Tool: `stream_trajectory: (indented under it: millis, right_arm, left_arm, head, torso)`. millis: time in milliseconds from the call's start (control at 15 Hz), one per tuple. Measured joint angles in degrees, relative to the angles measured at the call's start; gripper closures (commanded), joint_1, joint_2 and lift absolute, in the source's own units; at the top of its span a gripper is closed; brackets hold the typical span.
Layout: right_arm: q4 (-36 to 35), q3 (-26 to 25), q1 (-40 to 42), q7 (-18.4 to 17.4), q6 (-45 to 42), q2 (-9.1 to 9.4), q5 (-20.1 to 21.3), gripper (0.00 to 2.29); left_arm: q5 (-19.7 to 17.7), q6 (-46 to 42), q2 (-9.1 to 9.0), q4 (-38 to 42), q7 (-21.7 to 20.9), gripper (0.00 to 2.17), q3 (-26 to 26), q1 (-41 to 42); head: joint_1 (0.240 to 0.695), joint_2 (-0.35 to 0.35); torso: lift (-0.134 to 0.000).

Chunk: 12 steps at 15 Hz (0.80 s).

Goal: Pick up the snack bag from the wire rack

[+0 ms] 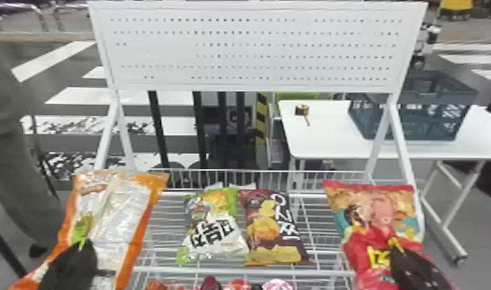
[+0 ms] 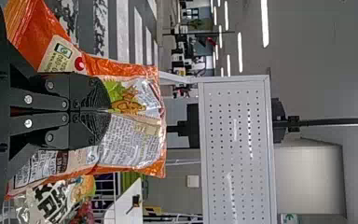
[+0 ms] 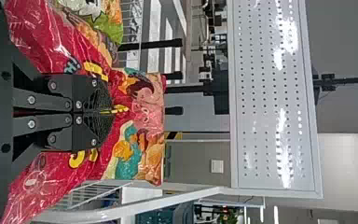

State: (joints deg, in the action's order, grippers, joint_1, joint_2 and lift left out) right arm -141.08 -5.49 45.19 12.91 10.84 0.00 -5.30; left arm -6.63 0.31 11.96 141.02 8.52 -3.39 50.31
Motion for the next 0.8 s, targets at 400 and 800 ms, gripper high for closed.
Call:
stream_trajectory:
  millis: [400,800]
  right_arm:
    - [-1.37,-2.48,6.48,0.28,-4.56,0.0,-5.67,2.23]
    - [-1.74,-2.29,6.98,0.27,-5.42,0.0,-5.69,2.23]
  left_arm:
    - [0.32,-0.19,-0.09,0.44,0.0,1.89,0.47,0.28]
    - [0.97,-1.11,-0.2,0.95,0.11,1.89,0.88,1.19]
  head:
    - [0.499,0.0]
    - [0.499,0.0]
  torso:
    - [0.0]
    - [0.0]
